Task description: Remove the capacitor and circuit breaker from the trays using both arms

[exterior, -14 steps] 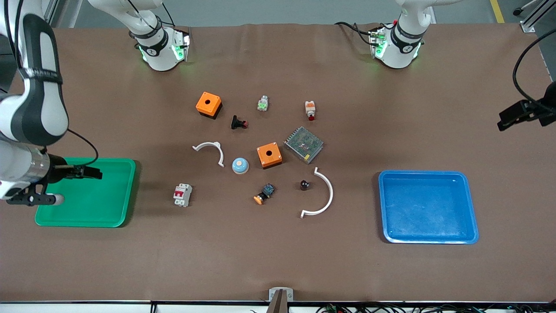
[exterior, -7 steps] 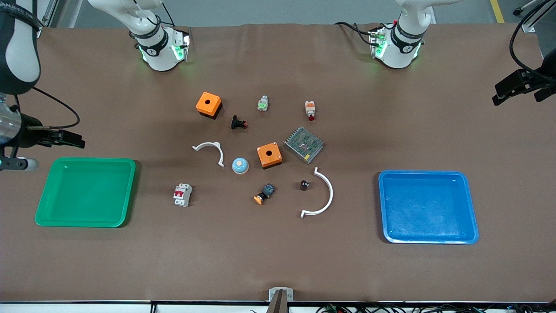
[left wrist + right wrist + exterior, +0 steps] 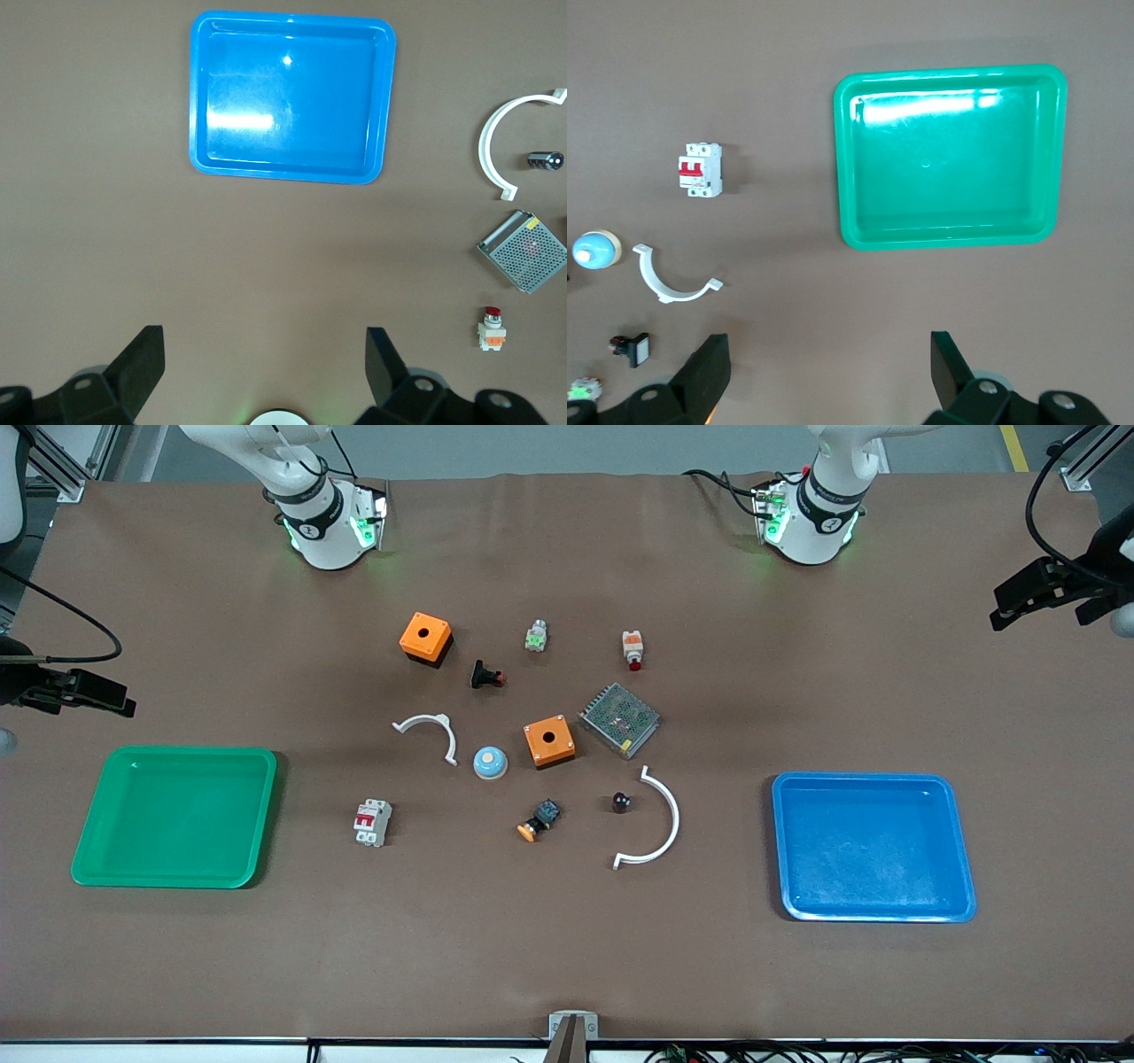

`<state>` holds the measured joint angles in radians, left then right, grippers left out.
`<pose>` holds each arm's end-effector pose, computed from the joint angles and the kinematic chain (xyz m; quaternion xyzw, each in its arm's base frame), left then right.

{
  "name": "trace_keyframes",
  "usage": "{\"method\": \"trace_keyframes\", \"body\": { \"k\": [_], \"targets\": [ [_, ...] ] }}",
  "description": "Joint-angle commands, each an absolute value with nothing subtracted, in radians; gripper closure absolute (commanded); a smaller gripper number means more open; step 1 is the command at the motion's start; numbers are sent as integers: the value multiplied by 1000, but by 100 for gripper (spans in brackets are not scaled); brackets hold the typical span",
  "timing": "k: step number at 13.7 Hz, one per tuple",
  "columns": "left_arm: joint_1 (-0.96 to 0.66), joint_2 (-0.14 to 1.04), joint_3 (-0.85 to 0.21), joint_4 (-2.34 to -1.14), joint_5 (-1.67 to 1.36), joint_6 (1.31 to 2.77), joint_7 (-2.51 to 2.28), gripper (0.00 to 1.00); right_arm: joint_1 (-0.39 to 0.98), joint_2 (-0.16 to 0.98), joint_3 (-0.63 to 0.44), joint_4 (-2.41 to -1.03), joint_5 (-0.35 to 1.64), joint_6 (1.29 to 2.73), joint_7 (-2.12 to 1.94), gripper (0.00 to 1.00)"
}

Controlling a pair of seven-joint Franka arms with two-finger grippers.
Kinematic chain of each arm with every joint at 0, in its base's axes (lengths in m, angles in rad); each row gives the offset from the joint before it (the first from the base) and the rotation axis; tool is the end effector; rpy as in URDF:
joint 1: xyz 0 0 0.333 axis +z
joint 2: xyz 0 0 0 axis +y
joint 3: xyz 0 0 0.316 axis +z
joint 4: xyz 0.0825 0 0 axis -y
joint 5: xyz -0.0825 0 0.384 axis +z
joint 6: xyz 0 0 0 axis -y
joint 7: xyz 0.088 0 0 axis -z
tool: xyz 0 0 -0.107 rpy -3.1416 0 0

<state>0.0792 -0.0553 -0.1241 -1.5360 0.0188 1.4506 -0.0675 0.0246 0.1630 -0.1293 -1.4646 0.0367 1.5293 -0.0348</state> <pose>0.5243 -0.0235 0.6600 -0.9997 -0.0124 0.0145 0.0136 0.5953 -0.0523 0.5776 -0.9982 0.0347 0.0478 0.0112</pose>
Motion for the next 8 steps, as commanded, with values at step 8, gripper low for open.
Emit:
{"method": "trace_keyframes", "body": {
  "k": [8],
  "targets": [
    [92, -95, -141, -1580, -8, 1451, -64, 0, 21, 12, -121, -1563, 54, 1486, -18, 0]
  ]
}}
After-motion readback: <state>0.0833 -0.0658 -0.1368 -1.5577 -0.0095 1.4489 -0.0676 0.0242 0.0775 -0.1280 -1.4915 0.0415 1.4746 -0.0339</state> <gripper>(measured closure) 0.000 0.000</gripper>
